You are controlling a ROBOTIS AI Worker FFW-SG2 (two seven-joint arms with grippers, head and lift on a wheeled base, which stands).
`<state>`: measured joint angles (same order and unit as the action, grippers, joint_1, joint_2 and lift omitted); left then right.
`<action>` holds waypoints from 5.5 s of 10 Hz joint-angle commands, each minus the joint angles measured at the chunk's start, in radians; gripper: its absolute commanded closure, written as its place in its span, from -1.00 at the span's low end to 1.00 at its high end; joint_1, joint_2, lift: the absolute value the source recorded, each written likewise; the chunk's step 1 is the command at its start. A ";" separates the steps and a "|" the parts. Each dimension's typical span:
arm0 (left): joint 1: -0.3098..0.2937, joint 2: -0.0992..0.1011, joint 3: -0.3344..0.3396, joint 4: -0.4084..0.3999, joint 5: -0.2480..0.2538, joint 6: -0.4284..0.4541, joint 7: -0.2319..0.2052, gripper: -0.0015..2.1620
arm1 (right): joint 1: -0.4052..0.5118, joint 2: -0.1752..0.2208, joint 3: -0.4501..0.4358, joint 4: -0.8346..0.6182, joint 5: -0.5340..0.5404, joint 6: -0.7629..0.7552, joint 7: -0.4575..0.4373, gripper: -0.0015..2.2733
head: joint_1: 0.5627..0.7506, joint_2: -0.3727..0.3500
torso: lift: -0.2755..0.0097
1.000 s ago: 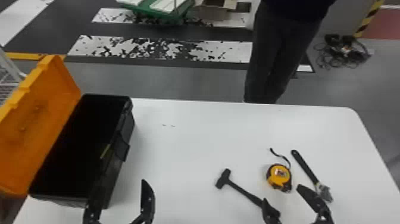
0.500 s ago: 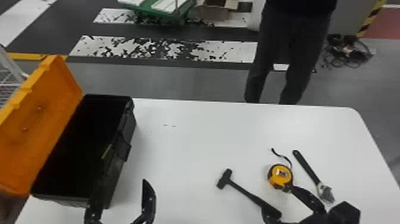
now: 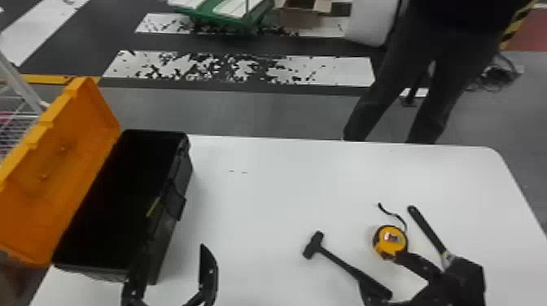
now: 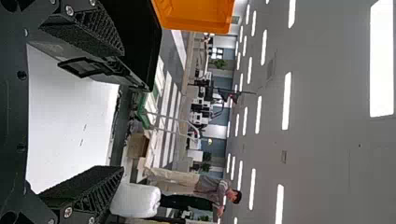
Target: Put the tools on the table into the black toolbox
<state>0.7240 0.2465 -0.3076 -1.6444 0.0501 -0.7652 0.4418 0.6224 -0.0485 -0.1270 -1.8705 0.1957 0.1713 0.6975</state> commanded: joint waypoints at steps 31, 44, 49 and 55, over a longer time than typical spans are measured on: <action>-0.018 0.025 -0.005 -0.012 0.016 0.001 -0.003 -0.87 | -0.329 -0.067 0.184 0.031 0.573 0.552 0.504 -0.85 | 0.41 0.16 | 0.66; -0.018 0.025 -0.002 -0.006 0.021 0.001 -0.003 -0.87 | -0.360 -0.060 0.219 0.106 0.617 0.500 0.487 0.99 | 0.41 0.22 | 0.66; -0.018 0.025 -0.002 -0.008 0.022 -0.002 -0.008 -0.87 | -0.263 -0.054 0.210 0.005 0.582 0.402 0.385 0.99 | 0.41 0.26 | 0.66; -0.046 0.025 -0.028 -0.029 0.083 -0.006 -0.178 -0.87 | -0.110 -0.048 0.233 -0.156 0.559 0.288 0.206 0.99 | 0.41 0.17 | 0.66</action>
<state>0.6832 0.2716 -0.3342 -1.6728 0.1158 -0.7705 0.2700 0.4989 -0.0968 0.0994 -2.0161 0.7573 0.4744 0.9064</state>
